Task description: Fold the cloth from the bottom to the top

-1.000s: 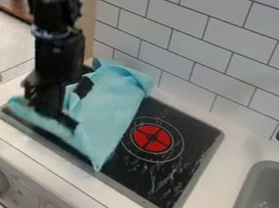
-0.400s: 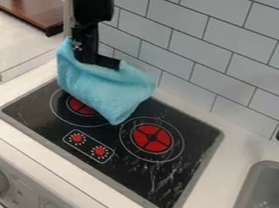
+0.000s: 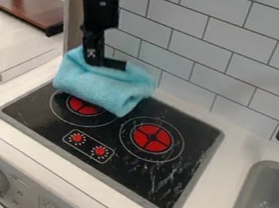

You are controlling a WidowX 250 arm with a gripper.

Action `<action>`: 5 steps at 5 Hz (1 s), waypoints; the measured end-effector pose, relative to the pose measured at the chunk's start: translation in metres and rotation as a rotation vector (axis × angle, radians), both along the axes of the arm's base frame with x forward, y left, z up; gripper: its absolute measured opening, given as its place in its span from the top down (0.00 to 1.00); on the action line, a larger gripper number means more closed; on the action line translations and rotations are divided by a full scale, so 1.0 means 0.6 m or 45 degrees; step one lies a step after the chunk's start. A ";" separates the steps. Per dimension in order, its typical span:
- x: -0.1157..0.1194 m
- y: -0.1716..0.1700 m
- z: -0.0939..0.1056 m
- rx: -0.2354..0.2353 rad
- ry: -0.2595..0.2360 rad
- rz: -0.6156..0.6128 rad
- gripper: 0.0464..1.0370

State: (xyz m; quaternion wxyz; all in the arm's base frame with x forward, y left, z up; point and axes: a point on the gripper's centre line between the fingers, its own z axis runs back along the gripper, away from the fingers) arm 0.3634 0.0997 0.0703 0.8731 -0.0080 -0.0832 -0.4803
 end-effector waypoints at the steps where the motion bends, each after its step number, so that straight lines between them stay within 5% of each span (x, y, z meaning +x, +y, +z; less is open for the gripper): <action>1: 0.024 -0.021 -0.026 0.029 -0.064 -0.050 1.00; 4: 0.043 -0.032 -0.068 0.081 -0.078 -0.054 0.97; 5: 0.042 -0.030 -0.069 0.096 -0.070 -0.031 0.81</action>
